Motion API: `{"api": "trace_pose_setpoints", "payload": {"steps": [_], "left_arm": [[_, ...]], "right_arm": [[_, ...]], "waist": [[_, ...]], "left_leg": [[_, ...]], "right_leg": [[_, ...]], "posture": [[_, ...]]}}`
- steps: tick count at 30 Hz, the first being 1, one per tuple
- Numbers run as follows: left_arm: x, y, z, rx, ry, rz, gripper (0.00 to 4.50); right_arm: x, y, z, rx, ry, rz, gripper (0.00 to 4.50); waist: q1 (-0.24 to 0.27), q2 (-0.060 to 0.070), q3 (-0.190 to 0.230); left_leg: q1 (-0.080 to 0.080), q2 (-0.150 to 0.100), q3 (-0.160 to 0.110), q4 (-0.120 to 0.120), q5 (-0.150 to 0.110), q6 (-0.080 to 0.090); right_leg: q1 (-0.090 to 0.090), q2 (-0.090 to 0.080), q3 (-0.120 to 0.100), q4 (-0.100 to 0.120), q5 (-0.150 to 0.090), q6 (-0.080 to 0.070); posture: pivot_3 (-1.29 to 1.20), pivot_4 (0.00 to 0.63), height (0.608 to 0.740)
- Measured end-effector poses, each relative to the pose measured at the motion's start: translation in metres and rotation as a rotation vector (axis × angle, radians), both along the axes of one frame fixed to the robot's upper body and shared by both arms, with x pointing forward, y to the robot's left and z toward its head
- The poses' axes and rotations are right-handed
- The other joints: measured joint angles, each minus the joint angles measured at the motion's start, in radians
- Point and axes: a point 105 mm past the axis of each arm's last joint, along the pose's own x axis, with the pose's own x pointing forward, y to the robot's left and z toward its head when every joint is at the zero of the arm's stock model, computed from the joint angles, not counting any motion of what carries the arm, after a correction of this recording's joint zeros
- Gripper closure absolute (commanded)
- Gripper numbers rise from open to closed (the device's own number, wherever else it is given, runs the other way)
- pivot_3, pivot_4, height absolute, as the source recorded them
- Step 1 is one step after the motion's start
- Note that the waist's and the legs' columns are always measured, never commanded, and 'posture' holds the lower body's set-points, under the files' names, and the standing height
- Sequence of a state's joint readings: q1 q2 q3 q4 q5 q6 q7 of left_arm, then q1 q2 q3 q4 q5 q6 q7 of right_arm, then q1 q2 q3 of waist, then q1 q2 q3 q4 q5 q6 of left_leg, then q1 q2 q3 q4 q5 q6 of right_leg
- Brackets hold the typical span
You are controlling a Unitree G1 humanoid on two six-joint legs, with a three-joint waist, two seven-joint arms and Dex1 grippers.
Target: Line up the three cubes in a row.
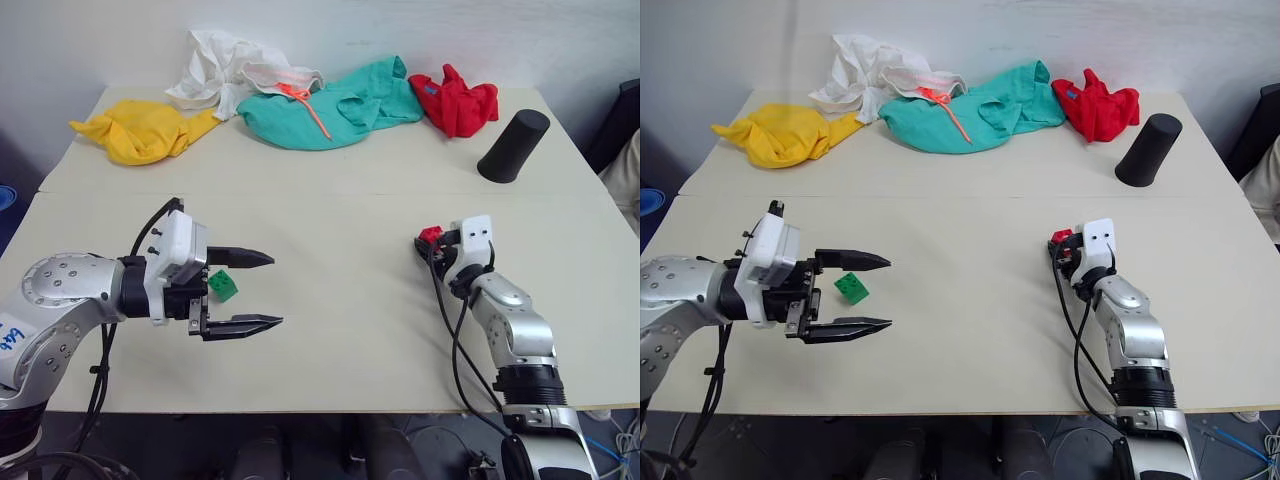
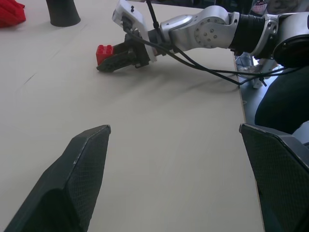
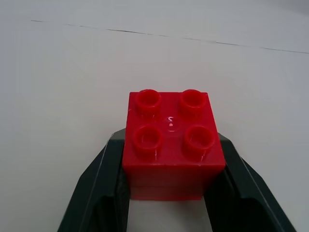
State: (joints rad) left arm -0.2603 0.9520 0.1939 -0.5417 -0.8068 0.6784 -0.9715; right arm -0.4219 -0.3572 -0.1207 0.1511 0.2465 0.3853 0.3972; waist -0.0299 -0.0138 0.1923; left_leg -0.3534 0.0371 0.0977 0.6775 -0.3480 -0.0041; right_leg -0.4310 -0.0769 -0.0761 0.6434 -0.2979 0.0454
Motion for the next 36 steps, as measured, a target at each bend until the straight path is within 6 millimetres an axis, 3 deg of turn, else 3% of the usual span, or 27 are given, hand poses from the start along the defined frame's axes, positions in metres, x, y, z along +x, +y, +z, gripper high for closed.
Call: {"api": "trace_pose_setpoints", "payload": {"steps": [3,6,8,10,15,19,31,36], "left_arm": [[0.000,0.000,-0.001,0.005,-0.001,0.000,0.00],[-0.002,0.000,-0.002,0.010,0.007,-0.014,0.00],[-0.005,0.002,-0.009,0.051,0.026,-0.038,0.00],[-0.009,0.003,-0.020,0.098,0.054,-0.072,0.00],[-0.013,-0.002,-0.041,0.200,0.029,-0.150,0.00],[-0.012,-0.001,-0.050,0.237,0.023,-0.167,0.00],[-0.009,0.000,-0.041,0.214,0.023,-0.156,0.00],[-0.010,0.003,-0.043,0.214,0.034,-0.141,0.00]], "right_arm": [[-0.010,0.006,0.007,-0.016,-0.010,0.161,2.98],[-0.032,0.024,0.025,-0.044,-0.031,0.429,2.98],[-0.064,0.040,0.033,-0.194,-0.035,0.743,2.98],[-0.087,0.048,0.027,-0.311,-0.009,0.962,2.98],[-0.116,0.064,0.009,-0.334,0.064,1.241,2.98],[-0.118,0.071,0.001,-0.330,0.041,1.282,2.98],[-0.105,0.077,-0.031,-0.388,-0.014,1.239,2.98],[-0.101,0.077,-0.035,-0.385,-0.020,1.220,1.35]], "waist": [[0.002,0.000,0.000],[0.003,0.000,0.000],[0.003,0.000,0.000],[0.003,0.000,0.000],[0.004,0.000,0.000],[0.004,0.000,0.000],[0.002,0.000,0.000],[0.002,0.000,0.000]], "left_leg": [[0.000,0.000,0.000,0.000,0.000,0.000],[0.000,0.000,-0.001,0.000,0.000,0.001],[0.000,0.000,-0.001,0.000,0.000,0.001],[0.001,0.000,-0.001,0.000,-0.001,0.001],[0.000,0.000,-0.001,0.001,-0.001,0.001],[0.000,0.000,-0.001,0.002,-0.001,0.001],[0.001,0.000,-0.001,0.003,-0.001,0.001],[0.001,0.001,-0.001,0.003,-0.001,0.001]], "right_leg": [[0.000,0.000,0.000,0.000,0.000,0.000],[0.000,0.000,0.000,0.000,0.000,0.000],[0.001,0.001,-0.001,-0.001,0.000,0.000],[0.002,0.001,-0.001,-0.002,0.000,0.000],[0.002,0.001,-0.001,-0.001,0.000,0.000],[0.002,0.001,-0.002,-0.001,0.000,0.000],[0.002,0.000,-0.001,0.000,0.000,0.000],[0.002,0.000,-0.001,0.001,0.000,0.000]], "posture": [[0.00,0.150,0.740],[0.00,0.150,0.740],[0.00,0.150,0.740],[0.00,0.150,0.740],[0.00,0.150,0.740],[0.00,0.150,0.740],[0.00,0.150,0.740],[0.00,0.150,0.740]]}}
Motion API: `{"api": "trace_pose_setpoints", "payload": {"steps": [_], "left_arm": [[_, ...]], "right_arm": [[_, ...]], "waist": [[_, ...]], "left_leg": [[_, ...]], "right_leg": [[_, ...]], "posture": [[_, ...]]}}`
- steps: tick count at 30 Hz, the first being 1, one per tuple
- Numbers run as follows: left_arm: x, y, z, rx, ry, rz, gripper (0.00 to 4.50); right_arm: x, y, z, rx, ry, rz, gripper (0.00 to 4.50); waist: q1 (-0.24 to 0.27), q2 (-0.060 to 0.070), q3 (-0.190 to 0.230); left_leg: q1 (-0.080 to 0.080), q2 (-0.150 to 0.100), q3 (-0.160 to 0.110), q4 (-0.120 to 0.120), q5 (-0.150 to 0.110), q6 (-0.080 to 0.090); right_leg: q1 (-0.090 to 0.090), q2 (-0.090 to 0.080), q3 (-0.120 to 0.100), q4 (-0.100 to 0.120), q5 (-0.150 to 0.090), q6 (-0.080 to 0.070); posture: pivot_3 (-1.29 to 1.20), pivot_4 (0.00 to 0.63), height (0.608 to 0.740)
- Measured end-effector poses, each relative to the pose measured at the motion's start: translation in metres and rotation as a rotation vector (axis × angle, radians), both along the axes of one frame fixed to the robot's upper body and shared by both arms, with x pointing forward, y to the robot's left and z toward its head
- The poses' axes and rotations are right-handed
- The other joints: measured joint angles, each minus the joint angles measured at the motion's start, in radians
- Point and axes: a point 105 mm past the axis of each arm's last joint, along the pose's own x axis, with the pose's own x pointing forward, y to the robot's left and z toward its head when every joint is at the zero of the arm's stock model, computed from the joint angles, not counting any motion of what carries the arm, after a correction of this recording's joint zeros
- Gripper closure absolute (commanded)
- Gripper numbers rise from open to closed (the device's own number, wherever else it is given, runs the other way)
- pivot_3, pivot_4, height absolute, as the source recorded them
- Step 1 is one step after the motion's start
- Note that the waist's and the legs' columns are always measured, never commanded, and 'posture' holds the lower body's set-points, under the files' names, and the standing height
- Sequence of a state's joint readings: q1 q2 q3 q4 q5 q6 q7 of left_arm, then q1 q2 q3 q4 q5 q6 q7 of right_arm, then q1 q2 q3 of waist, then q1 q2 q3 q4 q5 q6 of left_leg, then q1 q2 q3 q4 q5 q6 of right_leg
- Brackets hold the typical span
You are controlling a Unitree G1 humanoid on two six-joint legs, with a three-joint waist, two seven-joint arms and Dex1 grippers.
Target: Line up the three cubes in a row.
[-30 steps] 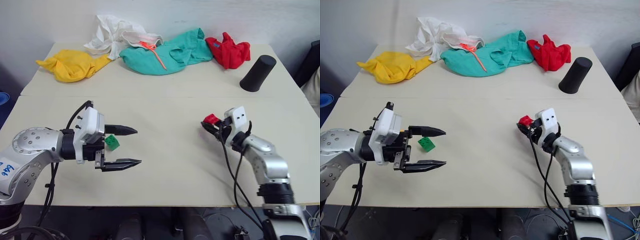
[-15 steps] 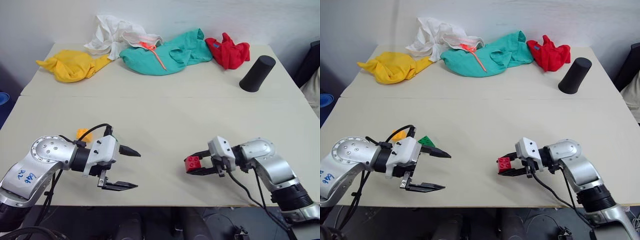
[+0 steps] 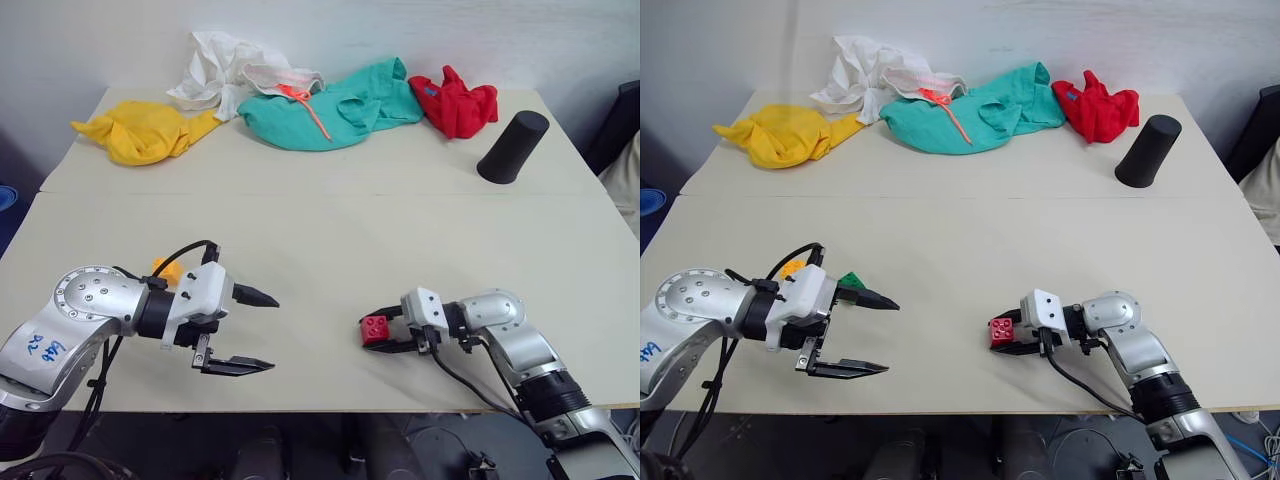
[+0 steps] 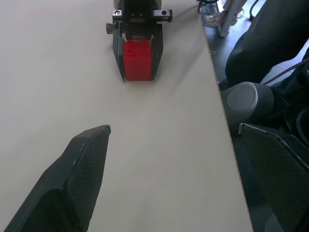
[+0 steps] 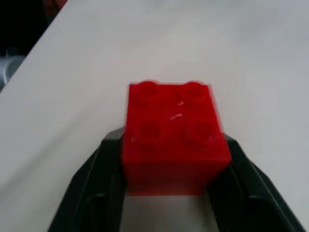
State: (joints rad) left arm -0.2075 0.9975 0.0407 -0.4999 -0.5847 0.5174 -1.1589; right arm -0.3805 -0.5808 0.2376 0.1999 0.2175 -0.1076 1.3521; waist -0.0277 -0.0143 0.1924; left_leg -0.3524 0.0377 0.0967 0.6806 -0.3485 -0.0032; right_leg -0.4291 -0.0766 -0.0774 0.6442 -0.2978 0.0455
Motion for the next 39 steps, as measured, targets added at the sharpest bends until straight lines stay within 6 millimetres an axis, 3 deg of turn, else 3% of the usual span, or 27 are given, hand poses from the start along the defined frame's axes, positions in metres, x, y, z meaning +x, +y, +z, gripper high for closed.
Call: {"api": "trace_pose_setpoints", "payload": {"steps": [4,7,10,15,18,24,26,30,33,39], "left_arm": [[0.001,0.009,0.001,-0.011,0.011,0.061,0.00],[0.001,0.018,0.002,-0.030,0.019,0.125,0.00],[-0.007,0.039,-0.002,-0.060,0.051,0.275,0.00],[-0.041,0.104,-0.022,-0.123,0.088,0.726,0.00],[-0.059,0.125,-0.029,-0.118,0.071,0.890,0.00],[-0.068,0.128,-0.031,-0.116,0.022,0.950,0.00],[-0.062,0.126,-0.029,-0.122,0.001,0.937,0.00],[-0.015,0.106,-0.013,-0.202,-0.093,0.874,0.00],[0.001,0.088,-0.013,-0.192,-0.087,0.804,0.00],[0.043,0.085,-0.017,-0.121,-0.066,0.780,0.00]], "right_arm": [[-0.002,0.001,0.001,0.006,0.029,0.011,0.01],[-0.004,0.001,0.002,0.003,0.046,0.014,0.01],[-0.005,0.000,0.012,0.026,0.073,0.003,0.01],[0.003,-0.008,0.075,0.134,0.050,-0.034,0.01],[0.001,-0.007,0.103,0.183,0.058,-0.019,0.01],[-0.008,0.005,0.124,0.216,0.097,0.057,0.01],[-0.009,0.005,0.124,0.214,0.110,0.062,0.01],[-0.012,0.008,0.128,0.200,0.101,0.081,0.01],[-0.018,0.011,0.131,0.194,0.085,0.103,0.01],[-0.027,0.017,0.135,0.200,0.056,0.113,0.01]], "waist": [[0.000,0.000,0.000],[0.000,0.000,0.000],[-0.006,0.000,0.000],[-0.004,0.001,0.001],[0.010,-0.001,0.000],[0.027,-0.002,-0.001],[0.025,-0.002,-0.001],[0.027,-0.002,-0.001],[0.010,-0.002,-0.001],[0.000,-0.003,-0.001]], "left_leg": [[0.000,0.000,0.000,0.000,0.000,0.000],[0.000,0.000,0.000,0.000,0.000,0.000],[-0.001,0.001,0.000,0.000,-0.001,0.000],[0.000,0.002,-0.001,0.000,-0.002,0.001],[0.000,0.002,-0.004,0.000,-0.007,0.006],[-0.001,0.001,-0.004,0.000,-0.009,0.007],[-0.001,0.001,-0.004,0.000,-0.009,0.007],[-0.001,0.001,-0.004,0.000,-0.008,0.007],[-0.001,0.001,-0.002,0.000,-0.006,0.002],[-0.001,0.001,-0.002,0.000,-0.006,0.002]], "right_leg": [[0.000,0.000,0.000,0.000,0.000,0.000],[0.000,0.000,0.000,0.000,0.000,0.000],[-0.001,0.000,0.000,0.000,0.000,0.000],[0.000,0.000,-0.001,-0.001,0.000,-0.001],[0.001,-0.002,-0.003,-0.002,-0.001,-0.001],[0.001,-0.003,-0.003,-0.004,-0.001,-0.002],[0.001,-0.003,-0.003,-0.004,-0.001,-0.002],[0.001,-0.003,-0.003,-0.002,-0.001,-0.002],[0.001,-0.003,-0.002,-0.003,-0.001,-0.002],[0.000,-0.002,-0.002,-0.002,-0.001,-0.001]], "posture": [[0.00,0.150,0.740],[0.00,0.150,0.740],[0.00,0.150,0.740],[0.00,0.150,0.740],[0.00,0.150,0.740],[0.00,0.150,0.740],[0.00,0.150,0.740],[0.00,0.150,0.740],[0.00,0.150,0.740],[0.00,0.150,0.740]]}}
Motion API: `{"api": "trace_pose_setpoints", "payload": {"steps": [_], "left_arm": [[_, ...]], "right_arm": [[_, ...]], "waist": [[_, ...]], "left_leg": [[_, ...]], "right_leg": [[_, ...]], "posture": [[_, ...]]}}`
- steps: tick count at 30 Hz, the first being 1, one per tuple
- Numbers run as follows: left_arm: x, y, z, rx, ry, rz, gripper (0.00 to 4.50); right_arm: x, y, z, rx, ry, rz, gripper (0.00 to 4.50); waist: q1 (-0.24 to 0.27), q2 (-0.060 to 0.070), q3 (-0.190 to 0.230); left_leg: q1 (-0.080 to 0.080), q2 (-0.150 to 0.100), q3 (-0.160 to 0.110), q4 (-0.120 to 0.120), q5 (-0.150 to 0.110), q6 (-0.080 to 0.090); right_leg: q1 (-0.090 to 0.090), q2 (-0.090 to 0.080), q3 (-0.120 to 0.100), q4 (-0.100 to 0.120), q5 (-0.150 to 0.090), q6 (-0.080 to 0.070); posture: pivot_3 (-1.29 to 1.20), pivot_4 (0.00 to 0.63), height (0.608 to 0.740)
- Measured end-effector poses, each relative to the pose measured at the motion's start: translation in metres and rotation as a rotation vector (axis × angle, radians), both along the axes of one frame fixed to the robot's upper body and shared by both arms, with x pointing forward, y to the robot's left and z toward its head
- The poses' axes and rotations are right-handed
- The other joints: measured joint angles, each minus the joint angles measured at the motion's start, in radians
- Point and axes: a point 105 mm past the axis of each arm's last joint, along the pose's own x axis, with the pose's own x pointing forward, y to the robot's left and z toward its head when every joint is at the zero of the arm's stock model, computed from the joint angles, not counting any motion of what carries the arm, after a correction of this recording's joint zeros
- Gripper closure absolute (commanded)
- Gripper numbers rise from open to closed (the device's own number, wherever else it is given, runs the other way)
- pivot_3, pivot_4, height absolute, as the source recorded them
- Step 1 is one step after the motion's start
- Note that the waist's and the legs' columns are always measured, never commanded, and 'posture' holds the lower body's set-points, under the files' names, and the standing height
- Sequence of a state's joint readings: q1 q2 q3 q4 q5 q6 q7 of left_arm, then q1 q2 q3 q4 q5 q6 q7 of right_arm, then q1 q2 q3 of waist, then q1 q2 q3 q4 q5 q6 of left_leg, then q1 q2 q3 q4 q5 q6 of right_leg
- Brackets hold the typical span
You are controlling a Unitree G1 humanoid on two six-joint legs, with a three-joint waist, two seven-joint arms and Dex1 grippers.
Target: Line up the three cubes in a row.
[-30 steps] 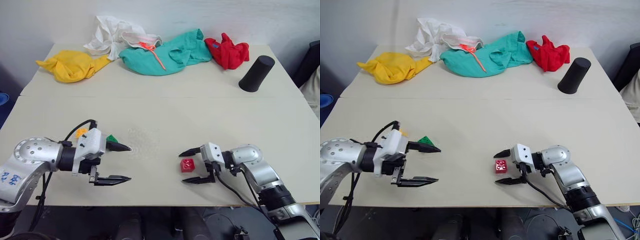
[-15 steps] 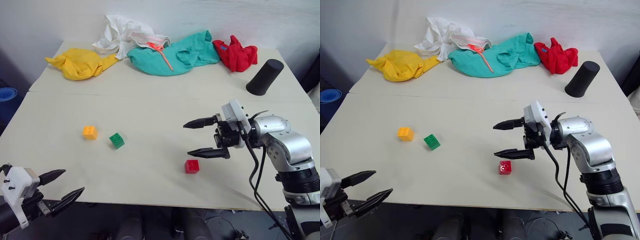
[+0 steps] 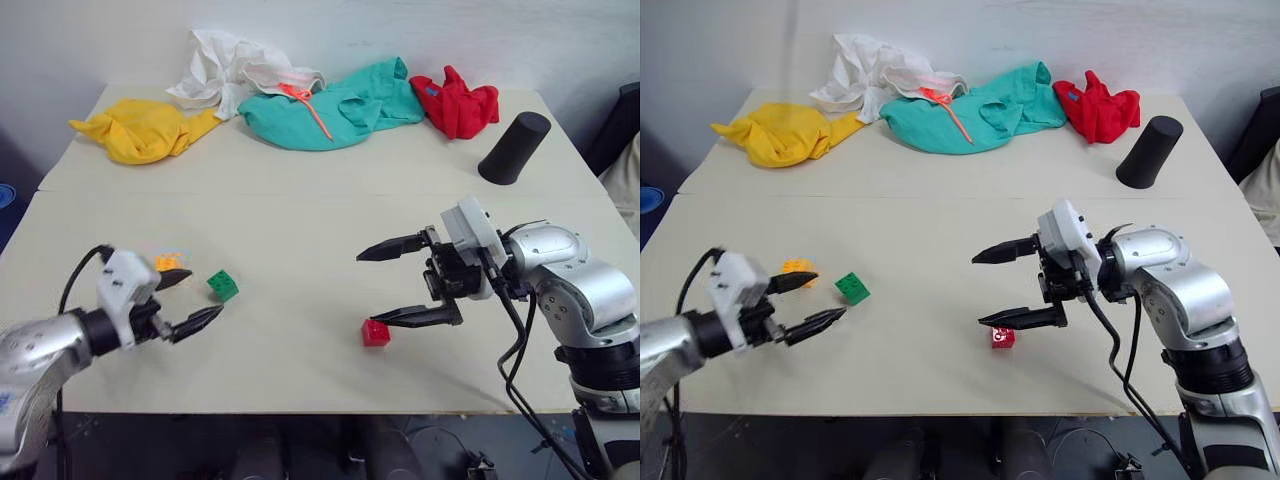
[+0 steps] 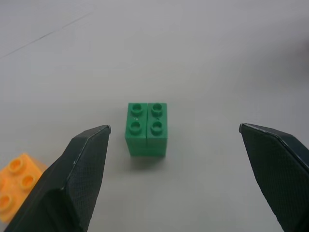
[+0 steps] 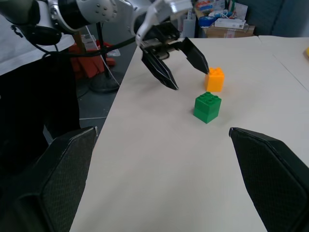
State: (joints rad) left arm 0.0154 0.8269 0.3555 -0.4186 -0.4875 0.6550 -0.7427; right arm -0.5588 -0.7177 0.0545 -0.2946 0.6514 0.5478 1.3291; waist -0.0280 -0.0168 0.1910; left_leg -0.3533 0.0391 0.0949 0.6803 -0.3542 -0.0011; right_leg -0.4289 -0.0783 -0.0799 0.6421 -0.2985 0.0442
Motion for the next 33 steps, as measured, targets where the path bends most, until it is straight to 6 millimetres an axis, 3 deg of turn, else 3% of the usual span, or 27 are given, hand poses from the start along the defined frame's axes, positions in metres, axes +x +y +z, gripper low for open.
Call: {"api": "trace_pose_setpoints", "payload": {"steps": [7,16,26,30,33], "left_arm": [[0.021,-0.004,-0.005,0.006,0.036,-0.028,0.00],[0.042,-0.010,-0.035,0.050,0.098,-0.044,0.00],[0.043,-0.020,-0.034,0.044,0.099,-0.114,2.98],[0.034,-0.024,-0.033,0.065,0.112,-0.187,2.99],[0.011,-0.050,-0.023,0.084,0.098,-0.394,2.99]], "right_arm": [[-0.004,0.000,0.000,0.011,-0.021,-0.031,0.01],[0.000,0.000,0.001,0.017,-0.041,-0.075,0.01],[0.002,0.000,0.002,0.023,-0.056,-0.090,0.00],[0.002,-0.004,-0.003,-0.001,-0.049,-0.106,0.00],[0.003,-0.011,-0.008,-0.038,-0.053,-0.129,0.00]], "waist": [[0.001,0.000,0.000],[0.003,0.000,0.000],[0.003,0.000,0.000],[0.002,0.000,0.000],[0.003,0.000,0.000]], "left_leg": [[0.000,0.000,0.000,0.000,0.000,-0.001],[-0.001,0.000,0.000,0.000,0.001,-0.001],[-0.001,0.000,0.000,0.001,0.001,-0.001],[-0.001,0.000,0.001,0.001,0.001,-0.001],[-0.001,0.000,0.001,0.001,0.001,-0.001]], "right_leg": [[0.000,0.000,0.000,0.000,0.000,0.000],[-0.001,0.000,0.000,0.001,0.000,0.000],[-0.001,0.000,0.000,0.001,0.000,0.000],[-0.001,0.000,0.000,0.001,0.000,0.000],[0.000,0.000,0.000,0.000,0.000,0.000]], "posture": [[0.00,0.150,0.740],[0.00,0.150,0.740],[0.00,0.150,0.740],[0.00,0.150,0.740],[0.00,0.150,0.740]]}}
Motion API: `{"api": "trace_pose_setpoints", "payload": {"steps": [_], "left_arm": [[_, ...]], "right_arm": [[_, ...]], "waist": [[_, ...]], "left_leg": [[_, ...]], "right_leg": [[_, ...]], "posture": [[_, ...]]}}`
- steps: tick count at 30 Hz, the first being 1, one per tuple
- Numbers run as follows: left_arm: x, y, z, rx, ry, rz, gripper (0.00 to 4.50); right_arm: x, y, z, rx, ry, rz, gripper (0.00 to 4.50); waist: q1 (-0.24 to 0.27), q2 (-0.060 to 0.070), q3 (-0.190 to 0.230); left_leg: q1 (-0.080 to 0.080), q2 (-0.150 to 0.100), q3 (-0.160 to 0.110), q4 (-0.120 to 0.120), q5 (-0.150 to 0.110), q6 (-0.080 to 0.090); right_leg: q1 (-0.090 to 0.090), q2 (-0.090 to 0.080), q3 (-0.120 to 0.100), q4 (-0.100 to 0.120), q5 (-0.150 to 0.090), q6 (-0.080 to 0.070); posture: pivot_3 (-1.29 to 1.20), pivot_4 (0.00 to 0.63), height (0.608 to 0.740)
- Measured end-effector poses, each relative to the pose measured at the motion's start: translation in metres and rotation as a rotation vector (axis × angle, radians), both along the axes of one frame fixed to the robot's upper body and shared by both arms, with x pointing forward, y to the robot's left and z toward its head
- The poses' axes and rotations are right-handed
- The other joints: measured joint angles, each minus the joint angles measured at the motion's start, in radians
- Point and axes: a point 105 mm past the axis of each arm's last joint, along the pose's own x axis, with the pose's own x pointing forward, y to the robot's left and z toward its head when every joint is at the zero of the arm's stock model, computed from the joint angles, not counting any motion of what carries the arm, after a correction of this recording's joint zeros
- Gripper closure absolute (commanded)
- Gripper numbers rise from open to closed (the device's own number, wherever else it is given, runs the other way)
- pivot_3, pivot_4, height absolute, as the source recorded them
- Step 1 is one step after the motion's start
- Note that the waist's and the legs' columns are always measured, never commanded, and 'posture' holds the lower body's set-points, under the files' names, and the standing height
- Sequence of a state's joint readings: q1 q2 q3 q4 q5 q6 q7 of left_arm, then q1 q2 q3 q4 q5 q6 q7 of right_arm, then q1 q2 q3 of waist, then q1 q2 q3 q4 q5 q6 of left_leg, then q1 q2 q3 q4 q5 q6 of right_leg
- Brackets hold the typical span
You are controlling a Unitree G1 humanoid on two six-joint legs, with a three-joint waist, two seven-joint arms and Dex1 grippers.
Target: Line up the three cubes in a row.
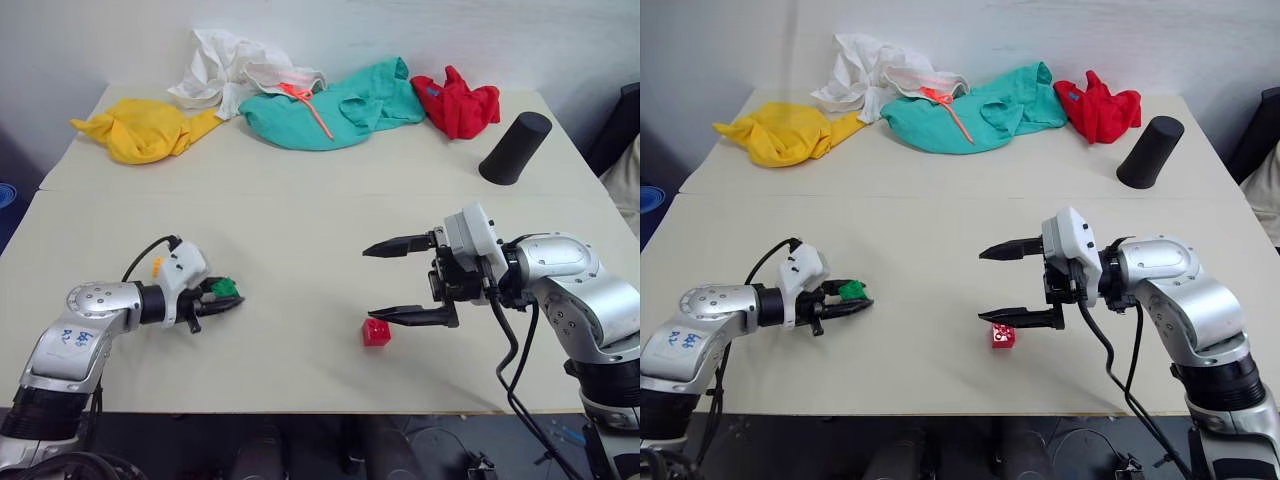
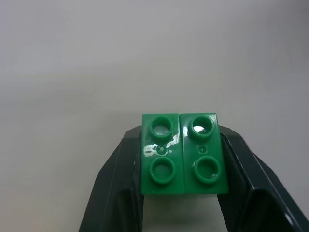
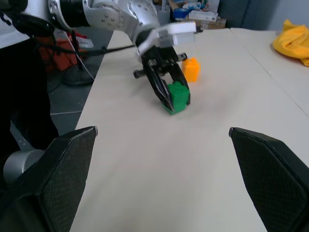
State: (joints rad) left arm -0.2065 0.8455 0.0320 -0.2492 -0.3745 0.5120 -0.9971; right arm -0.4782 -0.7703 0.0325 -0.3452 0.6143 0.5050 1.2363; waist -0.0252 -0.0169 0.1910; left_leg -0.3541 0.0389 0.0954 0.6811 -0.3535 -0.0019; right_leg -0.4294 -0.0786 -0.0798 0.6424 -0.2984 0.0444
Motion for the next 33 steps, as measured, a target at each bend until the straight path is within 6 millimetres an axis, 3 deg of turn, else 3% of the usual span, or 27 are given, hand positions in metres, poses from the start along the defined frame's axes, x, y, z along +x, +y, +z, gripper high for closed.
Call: {"api": "trace_pose_setpoints", "payload": {"steps": [4,7,15,23,33], "left_arm": [[-0.025,-0.030,0.001,0.049,0.004,-0.231,2.99],[-0.030,-0.042,-0.004,0.083,0.010,-0.319,2.99],[-0.013,-0.056,-0.024,0.152,0.005,-0.389,2.99],[-0.005,-0.063,-0.027,0.150,-0.051,-0.413,2.99],[-0.014,-0.044,-0.027,0.112,0.041,-0.337,0.08]], "right_arm": [[-0.007,-0.015,-0.018,-0.072,0.034,-0.014,0.00],[-0.010,-0.022,-0.023,-0.096,0.049,-0.021,0.00],[-0.016,-0.028,-0.025,-0.089,0.052,-0.070,0.00],[-0.017,-0.028,-0.025,-0.082,0.053,-0.095,0.00],[-0.012,-0.023,-0.019,-0.068,0.024,-0.087,0.00]], "waist": [[0.013,0.000,0.000],[0.020,0.000,0.000],[0.025,0.000,0.000],[0.025,0.000,0.000],[0.020,0.000,0.000]], "left_leg": [[0.000,0.000,0.000,0.000,0.000,0.000],[0.001,-0.001,0.001,0.001,0.000,0.001],[0.000,-0.001,0.001,0.001,0.001,0.002],[0.001,-0.001,0.001,0.001,0.002,0.003],[0.000,0.000,0.001,0.001,0.002,0.002]], "right_leg": [[0.000,0.000,0.000,0.000,0.000,0.000],[0.000,0.001,0.000,0.001,0.000,0.000],[0.000,0.002,0.000,0.001,0.000,0.000],[0.001,0.001,0.000,0.001,0.001,0.001],[0.001,0.002,0.000,0.001,0.001,0.001]], "posture": [[0.00,0.150,0.740],[0.00,0.150,0.740],[0.00,0.150,0.740],[0.00,0.150,0.740],[0.00,0.150,0.740]]}}
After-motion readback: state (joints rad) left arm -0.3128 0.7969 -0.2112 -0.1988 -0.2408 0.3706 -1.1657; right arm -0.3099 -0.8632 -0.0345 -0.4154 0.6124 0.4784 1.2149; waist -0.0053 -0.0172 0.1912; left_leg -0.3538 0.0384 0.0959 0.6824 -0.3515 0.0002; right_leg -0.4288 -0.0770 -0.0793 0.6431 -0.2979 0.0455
